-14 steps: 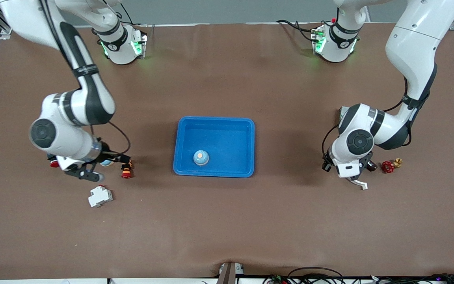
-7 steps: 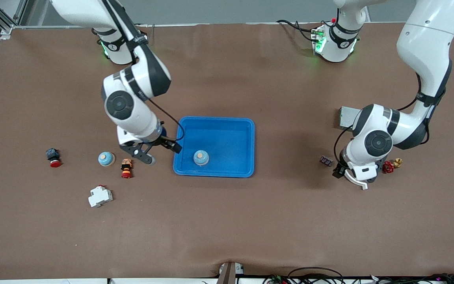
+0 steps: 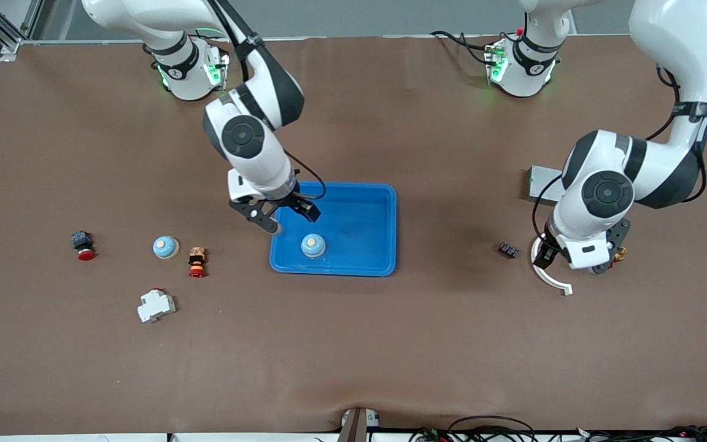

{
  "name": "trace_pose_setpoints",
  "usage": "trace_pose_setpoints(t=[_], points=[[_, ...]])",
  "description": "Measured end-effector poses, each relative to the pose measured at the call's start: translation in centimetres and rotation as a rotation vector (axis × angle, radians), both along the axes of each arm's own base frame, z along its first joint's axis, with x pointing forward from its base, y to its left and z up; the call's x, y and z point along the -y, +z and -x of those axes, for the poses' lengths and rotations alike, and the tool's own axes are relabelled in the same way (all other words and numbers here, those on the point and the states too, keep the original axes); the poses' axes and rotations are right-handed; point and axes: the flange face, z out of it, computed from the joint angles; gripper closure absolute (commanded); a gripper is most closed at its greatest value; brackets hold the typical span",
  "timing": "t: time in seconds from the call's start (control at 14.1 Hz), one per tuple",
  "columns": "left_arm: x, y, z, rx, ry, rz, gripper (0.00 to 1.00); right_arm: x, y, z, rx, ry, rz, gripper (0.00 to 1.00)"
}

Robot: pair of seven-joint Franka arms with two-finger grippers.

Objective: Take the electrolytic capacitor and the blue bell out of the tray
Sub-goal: 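Reach the right gripper into the tray while the left gripper withdraws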

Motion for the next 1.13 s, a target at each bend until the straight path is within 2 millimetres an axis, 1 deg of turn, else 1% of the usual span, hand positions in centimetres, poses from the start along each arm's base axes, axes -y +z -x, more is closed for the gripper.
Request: trace_pose_setpoints(t=[0.14, 0.28, 0.35, 0.5, 0.57, 0.71, 0.85, 0.92, 1.06, 1.13], points=[[-0.2, 1.5, -0.5, -0.002, 0.008, 0.001, 0.0, -1.6, -1.7, 0.7, 0.017, -0.007, -0.008, 0.0], [-0.5, 3.3, -1.0, -0.021, 0.024, -0.015, 0.0, -2.3, -4.2, 0.7, 0.026, -0.011, -0.009, 0.0], [-0.8, 4.6, -1.2, -0.04, 0.031, -0.028, 0.0, -2.3, -5.5, 0.7, 0.025, -0.013, -0.005, 0.0], [-1.7, 8.0, -2.1, -0.055, -0.008, -0.036, 0.0, -2.1, -7.8, 0.5, 0.017, -0.017, 0.008, 0.0], [-2.4, 9.8, -2.5, -0.053, -0.041, -0.032, 0.0, -2.1, -8.5, 0.5, 0.013, -0.017, 0.013, 0.0], [-5.0, 12.4, -3.2, -0.055, -0.094, -0.026, 0.0, -2.1, -9.1, 0.1, 0.016, -0.016, 0.02, 0.0], [-7.9, 14.0, -3.5, -0.068, -0.137, -0.021, 0.0, -1.9, -9.5, -0.7, 0.027, -0.013, 0.031, 0.0], [-8.9, 14.7, -3.3, -0.075, -0.149, -0.022, 0.0, -1.9, -10.0, -1.1, 0.029, -0.012, 0.039, 0.0], [-9.7, 16.5, -2.6, -0.085, -0.174, -0.031, 0.0, -1.8, -11.3, -1.8, 0.032, -0.007, 0.056, 0.0], [-10.1, 17.7, -2.1, -0.084, -0.196, -0.033, 0.0, -1.6, -11.8, -2.2, 0.034, -0.006, 0.065, 0.0]])
